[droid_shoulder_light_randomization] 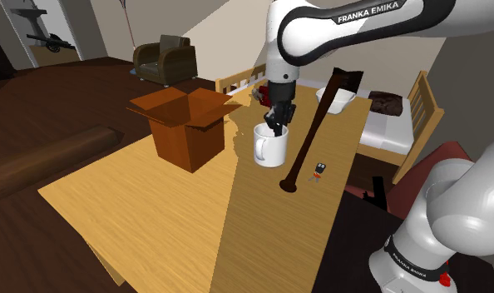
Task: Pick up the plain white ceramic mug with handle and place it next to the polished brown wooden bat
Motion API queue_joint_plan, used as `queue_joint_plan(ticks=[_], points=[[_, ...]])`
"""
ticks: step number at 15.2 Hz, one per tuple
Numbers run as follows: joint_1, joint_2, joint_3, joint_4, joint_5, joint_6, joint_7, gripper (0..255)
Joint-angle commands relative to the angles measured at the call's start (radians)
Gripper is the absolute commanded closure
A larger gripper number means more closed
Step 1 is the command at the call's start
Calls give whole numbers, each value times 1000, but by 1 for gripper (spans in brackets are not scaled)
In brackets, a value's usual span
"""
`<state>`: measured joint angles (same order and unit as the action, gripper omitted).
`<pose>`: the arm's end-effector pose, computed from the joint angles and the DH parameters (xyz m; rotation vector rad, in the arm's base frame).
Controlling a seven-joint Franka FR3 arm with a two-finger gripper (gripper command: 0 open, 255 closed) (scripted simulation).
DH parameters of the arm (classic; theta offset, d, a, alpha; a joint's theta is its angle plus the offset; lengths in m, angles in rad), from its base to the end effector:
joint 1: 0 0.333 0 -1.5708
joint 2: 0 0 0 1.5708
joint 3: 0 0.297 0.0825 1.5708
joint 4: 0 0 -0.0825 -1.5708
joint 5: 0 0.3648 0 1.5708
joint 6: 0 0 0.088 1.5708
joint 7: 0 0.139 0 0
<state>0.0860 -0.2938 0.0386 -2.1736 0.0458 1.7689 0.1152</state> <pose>0.4336 0.0605 0.4609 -3.1167 0.0068 0.1781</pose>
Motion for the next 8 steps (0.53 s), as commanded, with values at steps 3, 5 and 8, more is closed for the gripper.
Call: queue_joint_plan(ticks=[3, 5, 8], points=[[0, -6, 0, 47, 0, -53, 2, 255], [0, -7, -1, 73, 0, -80, 3, 255], [0, -7, -1, 113, -1, -120, 4, 255]])
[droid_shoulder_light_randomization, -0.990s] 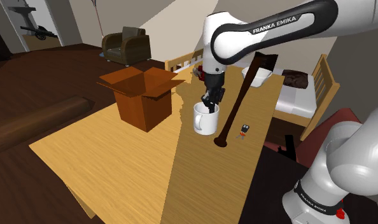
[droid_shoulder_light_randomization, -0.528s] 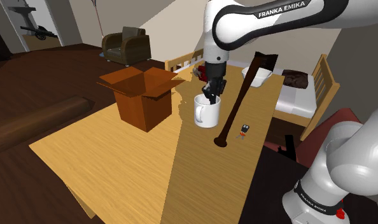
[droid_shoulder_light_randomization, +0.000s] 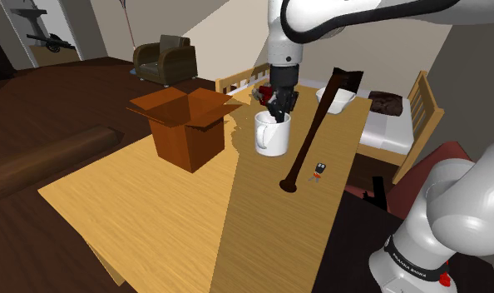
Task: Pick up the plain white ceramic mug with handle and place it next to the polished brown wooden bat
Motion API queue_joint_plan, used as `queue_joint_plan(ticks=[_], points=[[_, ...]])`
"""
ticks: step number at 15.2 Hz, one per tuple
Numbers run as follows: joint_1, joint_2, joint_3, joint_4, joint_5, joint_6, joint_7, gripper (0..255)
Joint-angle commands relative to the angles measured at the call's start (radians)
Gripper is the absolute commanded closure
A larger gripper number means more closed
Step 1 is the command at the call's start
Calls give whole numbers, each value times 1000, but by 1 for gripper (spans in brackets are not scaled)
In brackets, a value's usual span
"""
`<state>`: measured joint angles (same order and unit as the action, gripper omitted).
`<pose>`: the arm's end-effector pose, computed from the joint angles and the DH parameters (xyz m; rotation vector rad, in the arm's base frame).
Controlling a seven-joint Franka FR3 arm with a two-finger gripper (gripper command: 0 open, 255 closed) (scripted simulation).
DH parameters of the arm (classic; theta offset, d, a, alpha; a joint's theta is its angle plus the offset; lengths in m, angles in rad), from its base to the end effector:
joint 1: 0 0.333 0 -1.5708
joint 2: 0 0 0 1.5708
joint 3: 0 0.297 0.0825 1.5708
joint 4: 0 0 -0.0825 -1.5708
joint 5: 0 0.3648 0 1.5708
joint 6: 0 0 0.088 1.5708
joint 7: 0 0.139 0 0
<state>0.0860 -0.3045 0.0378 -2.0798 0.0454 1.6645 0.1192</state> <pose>0.4316 0.0608 0.4999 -3.1165 0.0070 0.1781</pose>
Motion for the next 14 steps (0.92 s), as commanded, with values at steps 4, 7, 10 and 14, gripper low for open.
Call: queue_joint_plan(ticks=[4, 7, 10, 14], points=[[0, 7, -1, 76, -1, -69, 2, 255], [-1, 11, -1, 121, -1, -110, 3, 255], [-1, 18, -2, 168, -2, -150, 5, 255], [-1, 30, -2, 235, -2, -205, 7, 255]])
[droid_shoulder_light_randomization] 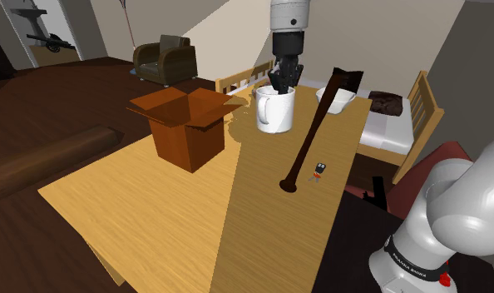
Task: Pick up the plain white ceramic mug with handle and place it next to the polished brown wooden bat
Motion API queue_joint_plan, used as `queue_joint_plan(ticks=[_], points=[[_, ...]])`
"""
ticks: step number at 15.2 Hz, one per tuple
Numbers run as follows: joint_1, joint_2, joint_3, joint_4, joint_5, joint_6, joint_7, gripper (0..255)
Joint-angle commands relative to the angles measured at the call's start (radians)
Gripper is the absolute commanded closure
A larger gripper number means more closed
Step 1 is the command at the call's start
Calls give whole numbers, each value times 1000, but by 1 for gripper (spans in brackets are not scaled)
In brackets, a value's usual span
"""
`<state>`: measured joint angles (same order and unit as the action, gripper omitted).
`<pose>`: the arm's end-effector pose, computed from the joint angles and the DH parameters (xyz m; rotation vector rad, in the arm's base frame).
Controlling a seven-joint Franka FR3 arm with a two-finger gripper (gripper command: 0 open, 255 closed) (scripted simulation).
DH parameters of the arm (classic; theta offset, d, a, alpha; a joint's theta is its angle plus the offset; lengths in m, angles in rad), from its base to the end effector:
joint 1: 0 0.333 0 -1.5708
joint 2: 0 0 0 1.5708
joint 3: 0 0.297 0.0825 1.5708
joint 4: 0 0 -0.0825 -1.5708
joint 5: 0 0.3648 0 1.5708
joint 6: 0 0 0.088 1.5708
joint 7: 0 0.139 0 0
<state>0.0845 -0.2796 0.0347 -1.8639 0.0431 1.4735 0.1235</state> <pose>0.4313 0.0597 0.5709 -3.1166 0.0068 0.1781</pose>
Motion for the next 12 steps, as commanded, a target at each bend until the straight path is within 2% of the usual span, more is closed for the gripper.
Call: queue_joint_plan(ticks=[1, 2, 12], points=[[1, 9, 1, 36, 0, -27, 3, 255], [1, 12, 1, 51, 0, -39, 3, 255], [-34, -350, -68, -250, -40, -103, -93, 255]])
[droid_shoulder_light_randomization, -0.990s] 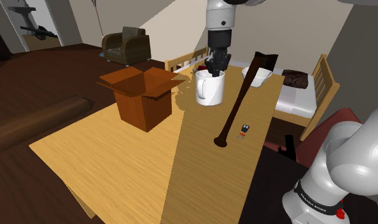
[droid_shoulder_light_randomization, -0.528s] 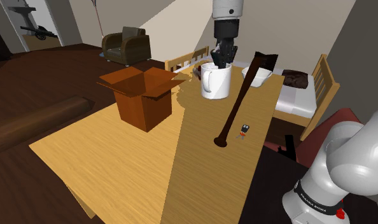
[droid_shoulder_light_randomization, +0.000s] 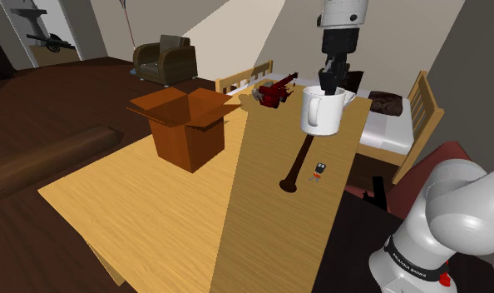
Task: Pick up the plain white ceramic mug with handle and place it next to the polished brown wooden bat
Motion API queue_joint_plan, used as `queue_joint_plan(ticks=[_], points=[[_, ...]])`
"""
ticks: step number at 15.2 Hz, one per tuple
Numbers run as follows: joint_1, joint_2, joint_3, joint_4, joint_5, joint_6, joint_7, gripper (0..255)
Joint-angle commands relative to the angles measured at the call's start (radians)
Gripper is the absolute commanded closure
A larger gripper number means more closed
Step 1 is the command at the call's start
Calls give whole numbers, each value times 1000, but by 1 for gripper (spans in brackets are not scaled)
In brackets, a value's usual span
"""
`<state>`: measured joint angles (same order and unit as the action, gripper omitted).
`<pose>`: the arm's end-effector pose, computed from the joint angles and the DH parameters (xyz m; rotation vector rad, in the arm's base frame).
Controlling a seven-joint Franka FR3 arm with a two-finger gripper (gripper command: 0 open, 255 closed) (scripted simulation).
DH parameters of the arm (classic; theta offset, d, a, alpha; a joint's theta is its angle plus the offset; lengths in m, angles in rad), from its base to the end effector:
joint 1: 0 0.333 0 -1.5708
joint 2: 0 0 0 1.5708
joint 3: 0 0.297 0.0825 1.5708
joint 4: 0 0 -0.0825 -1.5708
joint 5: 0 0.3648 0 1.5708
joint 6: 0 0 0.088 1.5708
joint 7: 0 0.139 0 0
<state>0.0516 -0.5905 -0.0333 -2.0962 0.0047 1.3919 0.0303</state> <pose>0.3335 0.0041 0.5835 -3.1164 0.0074 0.1788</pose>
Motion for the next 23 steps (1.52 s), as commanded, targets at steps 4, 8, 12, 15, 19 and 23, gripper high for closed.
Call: queue_joint_plan(ticks=[4, 8, 12, 15, 19, 23], points=[[-17, -176, -33, -101, -33, -75, -42, 255], [-24, -238, -47, -162, -48, -75, -58, 255], [-26, -259, -49, -230, -50, -29, -58, 255], [-27, -274, -51, -279, -52, 6, -58, 255], [-29, -291, -53, -343, -55, 53, -58, 255], [-30, -305, -56, -405, -58, 101, -57, 255]])
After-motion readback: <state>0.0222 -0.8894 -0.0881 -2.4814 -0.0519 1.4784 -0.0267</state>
